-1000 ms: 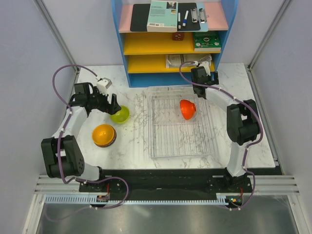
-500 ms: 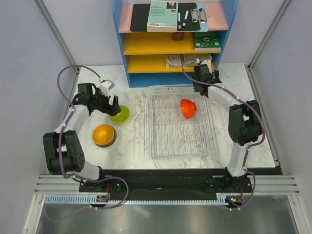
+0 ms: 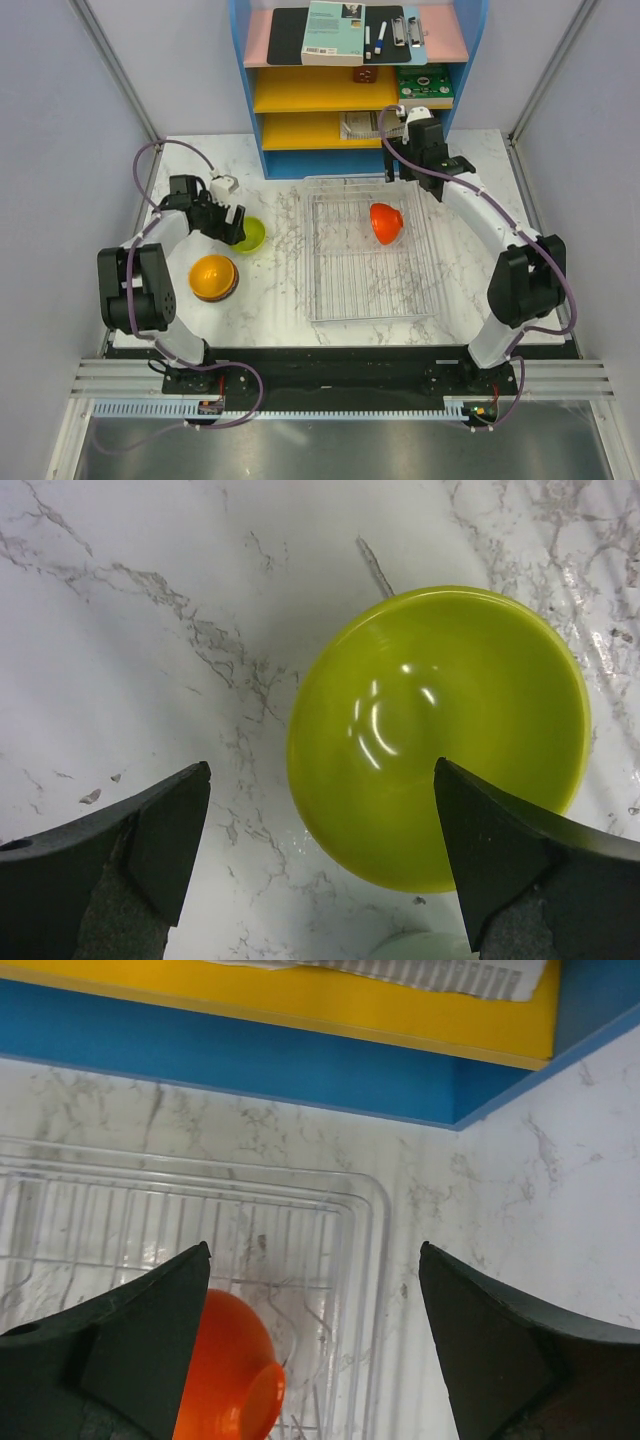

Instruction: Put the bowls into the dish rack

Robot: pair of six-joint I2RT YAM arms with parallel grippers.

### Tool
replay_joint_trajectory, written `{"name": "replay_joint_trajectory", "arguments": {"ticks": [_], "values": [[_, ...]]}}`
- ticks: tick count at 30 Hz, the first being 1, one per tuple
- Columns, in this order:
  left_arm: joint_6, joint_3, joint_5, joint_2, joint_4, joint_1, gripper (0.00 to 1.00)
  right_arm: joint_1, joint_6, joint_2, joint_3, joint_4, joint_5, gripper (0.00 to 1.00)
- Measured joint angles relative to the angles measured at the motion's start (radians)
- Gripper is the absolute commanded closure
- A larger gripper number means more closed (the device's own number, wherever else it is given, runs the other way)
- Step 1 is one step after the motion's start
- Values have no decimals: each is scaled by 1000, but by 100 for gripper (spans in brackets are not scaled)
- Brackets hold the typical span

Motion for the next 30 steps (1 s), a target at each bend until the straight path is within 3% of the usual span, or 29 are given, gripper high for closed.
{"name": "replay_joint_trajectory", "arguments": {"ticks": [5,13,24,30], "values": [[8,10,-42,48,5,-7,35,49,-8,-58,0,-35,-66,6],[26,19,-62,78,8,-34,97,87,-30,-132,5,-72,-156,4],[18,161,-40,97,-60,-47,98,87,-13,-132,44,-148,-387,3],[-21,267,122,10,-77,-106,98,88,53,-107,43,-138,-630,2]]}}
